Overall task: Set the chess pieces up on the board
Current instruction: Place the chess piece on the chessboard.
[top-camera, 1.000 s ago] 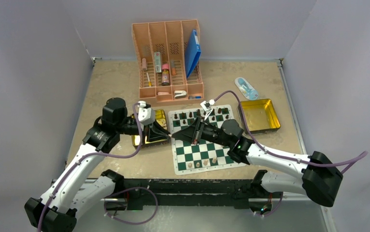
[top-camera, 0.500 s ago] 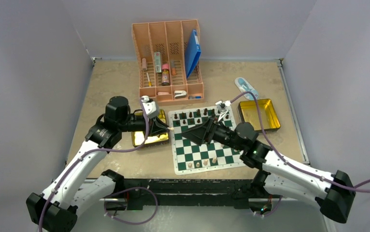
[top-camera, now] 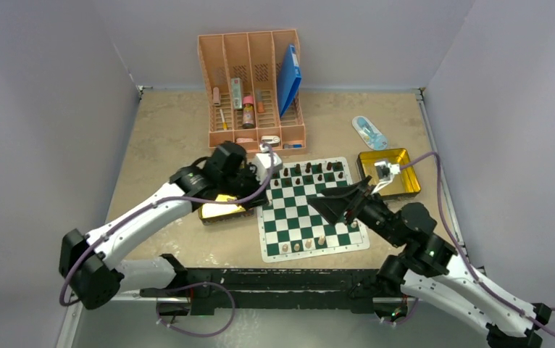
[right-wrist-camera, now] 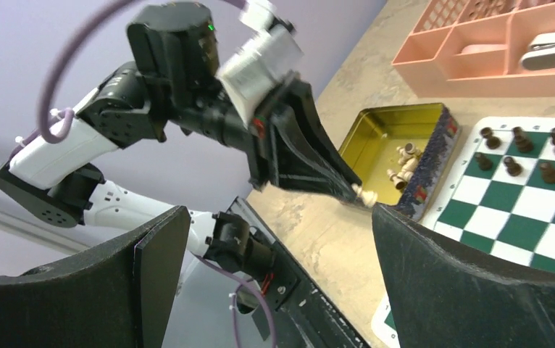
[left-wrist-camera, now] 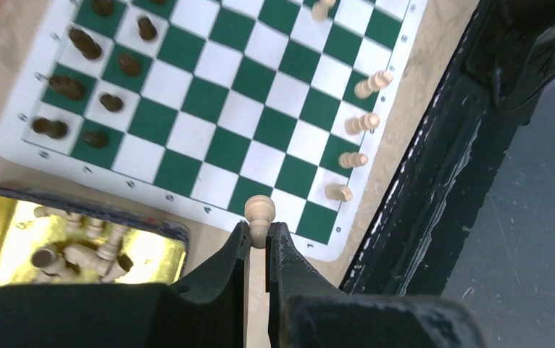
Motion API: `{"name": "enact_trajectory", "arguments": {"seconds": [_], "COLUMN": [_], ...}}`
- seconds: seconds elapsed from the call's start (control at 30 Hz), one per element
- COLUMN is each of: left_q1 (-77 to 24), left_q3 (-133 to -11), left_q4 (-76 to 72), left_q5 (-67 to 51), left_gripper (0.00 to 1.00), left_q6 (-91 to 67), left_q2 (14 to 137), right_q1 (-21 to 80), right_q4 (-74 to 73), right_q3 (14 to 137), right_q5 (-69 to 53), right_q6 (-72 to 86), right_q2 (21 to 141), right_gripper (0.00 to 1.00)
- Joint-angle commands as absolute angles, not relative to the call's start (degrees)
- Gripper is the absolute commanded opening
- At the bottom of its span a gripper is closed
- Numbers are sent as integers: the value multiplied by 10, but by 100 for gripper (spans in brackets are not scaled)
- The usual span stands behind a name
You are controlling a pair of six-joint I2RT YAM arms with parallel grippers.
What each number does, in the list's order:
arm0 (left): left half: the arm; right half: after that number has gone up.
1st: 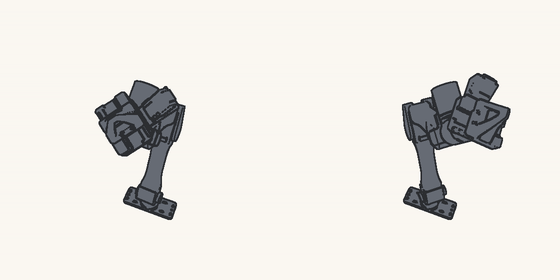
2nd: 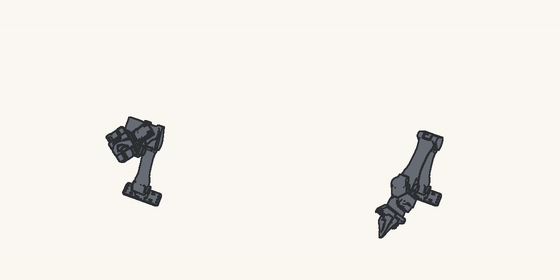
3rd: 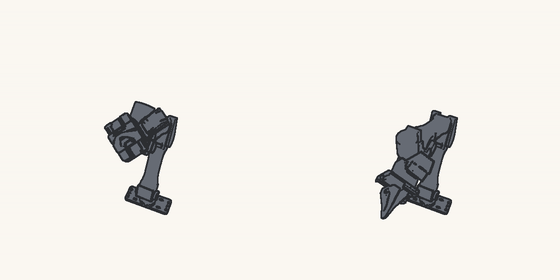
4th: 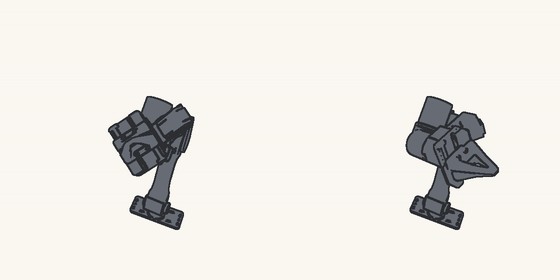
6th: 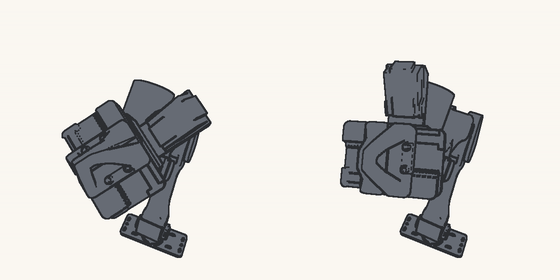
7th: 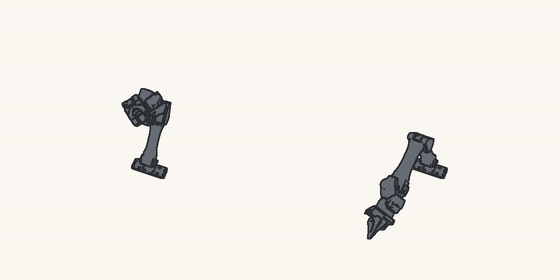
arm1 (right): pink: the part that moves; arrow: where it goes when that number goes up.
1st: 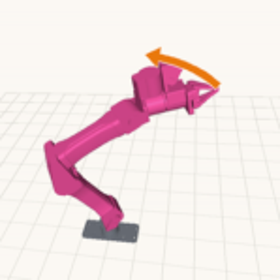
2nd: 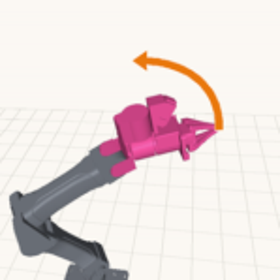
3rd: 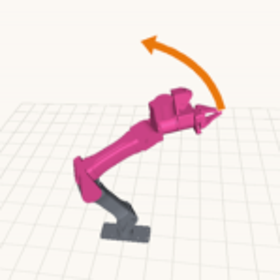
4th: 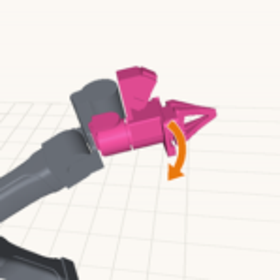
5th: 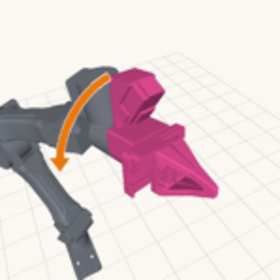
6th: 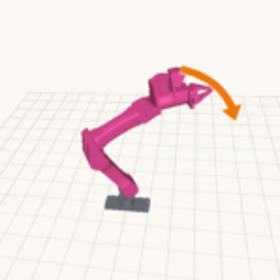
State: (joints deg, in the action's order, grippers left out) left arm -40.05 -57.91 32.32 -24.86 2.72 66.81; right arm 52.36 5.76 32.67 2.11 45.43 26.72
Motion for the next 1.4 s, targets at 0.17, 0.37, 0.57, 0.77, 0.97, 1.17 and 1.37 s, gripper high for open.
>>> {"name": "enact_trajectory", "arguments": {"seconds": [0.17,0.37,0.57,0.77,0.97,1.17,1.37], "left_q1": [-527,-545,-549,-556,-556,-556,-557], "left_q3": [-633,-635,-628,-619,-615,-610,-607], "left_q4": [388,389,379,370,362,359,361], "left_q5": [-117,-121,-124,-135,-121,-113,-117], "left_gripper": [0,0,0,0,0,2,2], "left_q6": [-72,-90,-104,-113,-113,-112,-109], "left_q2": [804,876,906,937,947,955,962], "right_q1": [522,521,522,522,521,522,522], "right_q4": [-52,-94,-89,-94,-101,-94,-93], "right_q3": [342,370,377,400,408,396,403], "right_q5": [92,104,127,137,141,139,138], "right_q6": [445,441,434,415,412,416,411], "right_q2": [160,144,131,148,146,136,146], "right_gripper": [97,97,97,97,97,97,97]}}
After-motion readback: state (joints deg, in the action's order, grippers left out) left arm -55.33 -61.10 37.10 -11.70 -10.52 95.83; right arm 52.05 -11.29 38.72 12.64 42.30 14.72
